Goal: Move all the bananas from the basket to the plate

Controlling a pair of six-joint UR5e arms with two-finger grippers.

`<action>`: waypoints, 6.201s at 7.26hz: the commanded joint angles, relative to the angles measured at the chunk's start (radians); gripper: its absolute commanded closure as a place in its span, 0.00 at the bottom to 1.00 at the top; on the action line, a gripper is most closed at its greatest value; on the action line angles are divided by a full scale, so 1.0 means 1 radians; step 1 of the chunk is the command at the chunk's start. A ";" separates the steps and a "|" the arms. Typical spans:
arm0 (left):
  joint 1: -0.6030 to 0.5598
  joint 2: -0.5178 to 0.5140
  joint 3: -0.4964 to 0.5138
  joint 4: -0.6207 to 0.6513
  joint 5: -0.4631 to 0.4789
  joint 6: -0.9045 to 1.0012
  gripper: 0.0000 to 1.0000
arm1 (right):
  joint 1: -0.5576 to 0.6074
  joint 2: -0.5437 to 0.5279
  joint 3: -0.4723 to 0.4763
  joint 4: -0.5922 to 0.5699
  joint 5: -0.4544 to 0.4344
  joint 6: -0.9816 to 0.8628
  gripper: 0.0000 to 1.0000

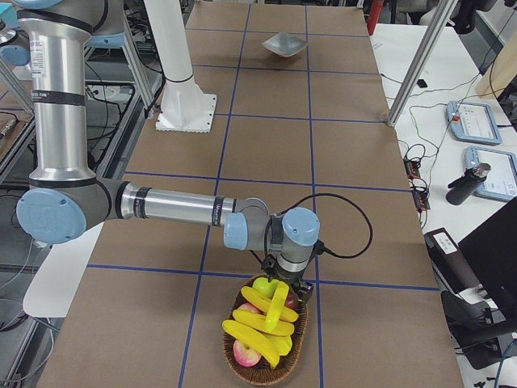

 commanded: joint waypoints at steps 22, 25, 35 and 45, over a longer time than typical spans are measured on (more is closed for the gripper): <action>0.000 -0.058 0.020 -0.032 -0.061 -0.030 0.00 | -0.058 0.074 0.224 -0.151 0.012 0.488 1.00; 0.014 -0.162 0.020 -0.029 -0.122 -0.165 0.00 | -0.262 0.166 0.290 -0.148 0.011 0.813 1.00; 0.493 -0.790 0.046 -0.022 -0.035 -1.289 0.00 | -0.854 0.543 0.437 -0.157 -0.306 1.628 1.00; 0.626 -0.893 0.141 -0.475 0.135 -1.626 0.00 | -0.939 0.617 0.362 0.386 -0.196 2.307 1.00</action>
